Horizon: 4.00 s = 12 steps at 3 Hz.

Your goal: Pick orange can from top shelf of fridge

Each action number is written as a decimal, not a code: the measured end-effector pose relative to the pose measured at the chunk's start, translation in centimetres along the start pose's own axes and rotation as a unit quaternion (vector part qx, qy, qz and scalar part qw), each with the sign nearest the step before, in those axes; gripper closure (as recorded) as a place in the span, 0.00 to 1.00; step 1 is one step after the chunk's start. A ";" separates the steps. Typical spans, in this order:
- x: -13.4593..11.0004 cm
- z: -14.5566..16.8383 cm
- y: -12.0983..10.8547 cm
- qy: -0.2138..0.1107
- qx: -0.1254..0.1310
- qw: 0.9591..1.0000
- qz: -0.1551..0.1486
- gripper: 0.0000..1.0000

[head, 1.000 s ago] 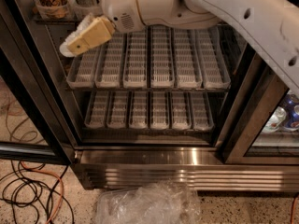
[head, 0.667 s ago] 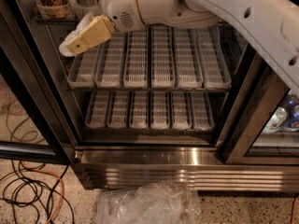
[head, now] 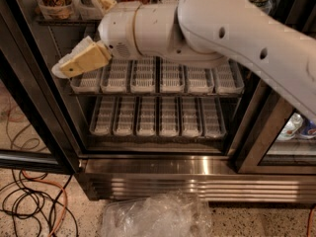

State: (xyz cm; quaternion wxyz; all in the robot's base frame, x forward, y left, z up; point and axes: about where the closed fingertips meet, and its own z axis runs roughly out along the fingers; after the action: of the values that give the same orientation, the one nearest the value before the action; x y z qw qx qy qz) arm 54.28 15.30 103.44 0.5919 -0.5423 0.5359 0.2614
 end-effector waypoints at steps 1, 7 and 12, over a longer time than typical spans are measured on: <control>0.3 0.3 -0.9 0.000 0.030 1.000 0.003 0.00; 0.1 4.2 -1.3 -0.023 0.065 0.998 0.010 0.00; -0.3 7.2 -3.0 -0.038 0.054 0.998 -0.001 0.00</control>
Offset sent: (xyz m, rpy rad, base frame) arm 0.0093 0.0000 -0.0013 0.0181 -0.0078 -0.0550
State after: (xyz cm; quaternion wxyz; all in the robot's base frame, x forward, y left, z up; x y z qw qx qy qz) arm 59.44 21.22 103.68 0.6401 -0.4999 0.5261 0.2522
